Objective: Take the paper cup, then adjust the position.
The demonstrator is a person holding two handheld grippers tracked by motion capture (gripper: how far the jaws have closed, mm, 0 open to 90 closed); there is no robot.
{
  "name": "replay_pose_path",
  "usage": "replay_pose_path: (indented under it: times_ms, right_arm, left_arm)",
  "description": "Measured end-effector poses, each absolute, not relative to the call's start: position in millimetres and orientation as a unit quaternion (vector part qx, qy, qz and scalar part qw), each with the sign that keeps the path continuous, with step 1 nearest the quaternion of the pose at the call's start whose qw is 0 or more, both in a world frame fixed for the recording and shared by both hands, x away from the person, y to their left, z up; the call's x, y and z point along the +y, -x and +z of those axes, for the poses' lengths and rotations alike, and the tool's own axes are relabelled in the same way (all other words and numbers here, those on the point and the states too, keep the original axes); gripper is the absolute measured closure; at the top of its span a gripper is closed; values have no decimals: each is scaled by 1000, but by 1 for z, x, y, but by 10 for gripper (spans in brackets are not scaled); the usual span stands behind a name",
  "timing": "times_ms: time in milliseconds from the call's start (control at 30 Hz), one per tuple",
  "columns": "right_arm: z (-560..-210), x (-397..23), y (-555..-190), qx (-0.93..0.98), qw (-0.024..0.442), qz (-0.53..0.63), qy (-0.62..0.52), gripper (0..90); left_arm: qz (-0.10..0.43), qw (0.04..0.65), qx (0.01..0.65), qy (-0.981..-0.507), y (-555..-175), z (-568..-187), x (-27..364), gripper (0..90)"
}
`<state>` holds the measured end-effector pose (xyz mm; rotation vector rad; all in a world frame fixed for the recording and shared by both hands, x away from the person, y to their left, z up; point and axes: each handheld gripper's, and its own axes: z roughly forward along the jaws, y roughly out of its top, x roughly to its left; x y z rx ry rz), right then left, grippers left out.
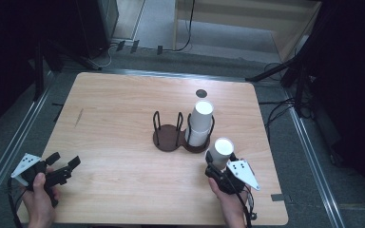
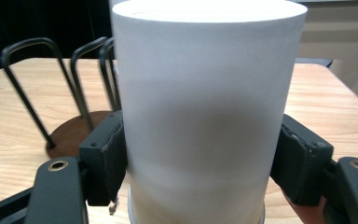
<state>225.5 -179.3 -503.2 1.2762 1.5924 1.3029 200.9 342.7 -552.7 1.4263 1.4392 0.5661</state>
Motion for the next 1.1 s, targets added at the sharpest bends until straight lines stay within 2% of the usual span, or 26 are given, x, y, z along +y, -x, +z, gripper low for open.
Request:
replay_pose_path:
  times_ms: [367,700,1100]
  right_arm:
    - [-505,-155,-219,634,337,511,-473,278]
    - [-508,-132,-215,650,322,517,-455,278]
    - [-511,-110,-203,666,298,527,-436,290]
  left_arm:
    - [229,493,573,-613,-208,-534,327,89]
    - [210,515,527,-643,-210,-515,283,89]
    - [152,557,443,-686,-208,-491,222,88]
